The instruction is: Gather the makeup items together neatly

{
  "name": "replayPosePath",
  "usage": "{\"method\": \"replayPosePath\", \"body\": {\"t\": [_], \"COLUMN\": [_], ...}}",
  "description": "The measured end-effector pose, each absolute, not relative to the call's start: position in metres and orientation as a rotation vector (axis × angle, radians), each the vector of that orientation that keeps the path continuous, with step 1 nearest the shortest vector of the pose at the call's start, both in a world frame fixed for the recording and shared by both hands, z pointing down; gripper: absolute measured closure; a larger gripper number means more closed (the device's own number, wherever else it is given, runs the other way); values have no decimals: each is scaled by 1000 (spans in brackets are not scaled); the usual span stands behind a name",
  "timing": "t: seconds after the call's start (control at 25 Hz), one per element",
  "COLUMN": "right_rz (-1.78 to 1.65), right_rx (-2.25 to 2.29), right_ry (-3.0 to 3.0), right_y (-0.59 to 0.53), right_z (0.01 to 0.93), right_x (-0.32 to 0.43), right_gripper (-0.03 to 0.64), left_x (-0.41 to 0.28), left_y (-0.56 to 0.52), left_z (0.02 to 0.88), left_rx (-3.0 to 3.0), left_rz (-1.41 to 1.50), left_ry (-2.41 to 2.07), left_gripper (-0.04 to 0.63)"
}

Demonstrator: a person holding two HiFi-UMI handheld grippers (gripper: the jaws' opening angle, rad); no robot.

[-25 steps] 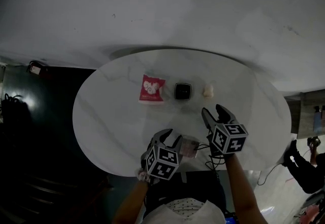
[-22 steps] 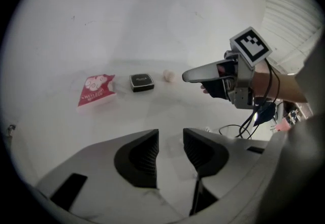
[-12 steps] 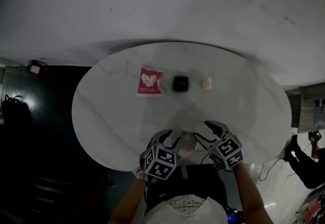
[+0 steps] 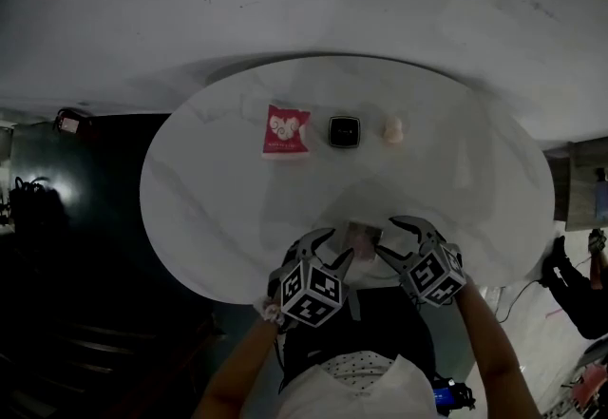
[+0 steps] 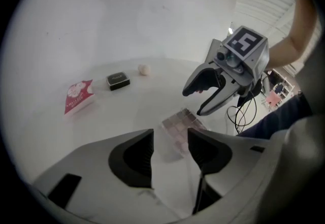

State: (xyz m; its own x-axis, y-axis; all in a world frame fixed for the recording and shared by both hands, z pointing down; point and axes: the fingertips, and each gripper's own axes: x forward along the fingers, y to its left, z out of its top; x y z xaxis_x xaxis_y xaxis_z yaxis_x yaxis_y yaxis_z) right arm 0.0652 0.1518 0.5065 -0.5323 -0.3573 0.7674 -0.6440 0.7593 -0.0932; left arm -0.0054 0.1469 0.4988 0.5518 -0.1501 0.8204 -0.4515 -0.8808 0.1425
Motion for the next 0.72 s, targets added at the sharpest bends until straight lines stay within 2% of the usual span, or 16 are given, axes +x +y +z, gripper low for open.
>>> {"method": "replayPosePath", "body": {"t": [0.16,0.4,0.52,0.72], "right_rz": [420,336,329,291], "right_rx": [661,546,505,474], "right_ry": [-2139,-2143,-2127,-2108], "right_y": [161,173,178,182], "right_z": [512,513,516,522], "right_x": [66,59,55,48], "right_gripper": [344,323,231,215], "left_x": [-4,-1,0,1], "left_y": [159,171,173,175], "left_z": [504,516,521,526], "left_rx": [2524,2530,2529,2546], "left_rz": [1325,1378,1383,1414], "left_ry": [-385,-320,-310,-294], "left_gripper": [302,279,272,270]}}
